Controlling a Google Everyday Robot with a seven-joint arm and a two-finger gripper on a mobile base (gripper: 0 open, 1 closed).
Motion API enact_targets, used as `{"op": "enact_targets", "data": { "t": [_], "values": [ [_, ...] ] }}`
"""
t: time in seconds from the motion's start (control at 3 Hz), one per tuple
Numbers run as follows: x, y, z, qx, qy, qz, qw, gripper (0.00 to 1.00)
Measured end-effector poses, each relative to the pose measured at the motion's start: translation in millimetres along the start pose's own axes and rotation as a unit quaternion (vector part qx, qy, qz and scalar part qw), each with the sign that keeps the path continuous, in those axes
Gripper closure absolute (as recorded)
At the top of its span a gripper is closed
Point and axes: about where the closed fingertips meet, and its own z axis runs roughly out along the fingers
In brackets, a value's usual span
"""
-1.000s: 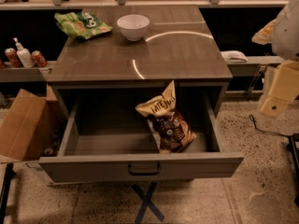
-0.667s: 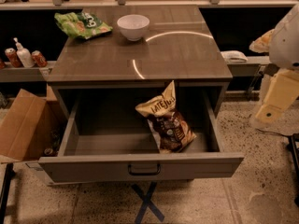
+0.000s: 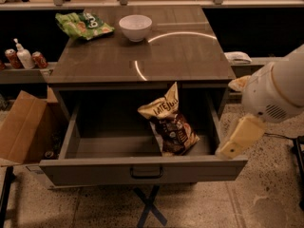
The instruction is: Pick brown chip bag from top drawer and place on counter
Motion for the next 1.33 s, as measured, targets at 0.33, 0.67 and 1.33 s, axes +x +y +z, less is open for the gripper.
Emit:
{"op": "enact_targets", "data": {
  "t": [0.33, 0.67, 1.33],
  "values": [
    [-14, 4, 54, -0.008, -0.033, 0.023, 0.9992, 0.0],
    [-14, 4, 54, -0.008, -0.033, 0.023, 0.9992, 0.0],
    [1, -35, 112, 0.034, -0.045, 0.081, 0.9951, 0.0]
  ]
}}
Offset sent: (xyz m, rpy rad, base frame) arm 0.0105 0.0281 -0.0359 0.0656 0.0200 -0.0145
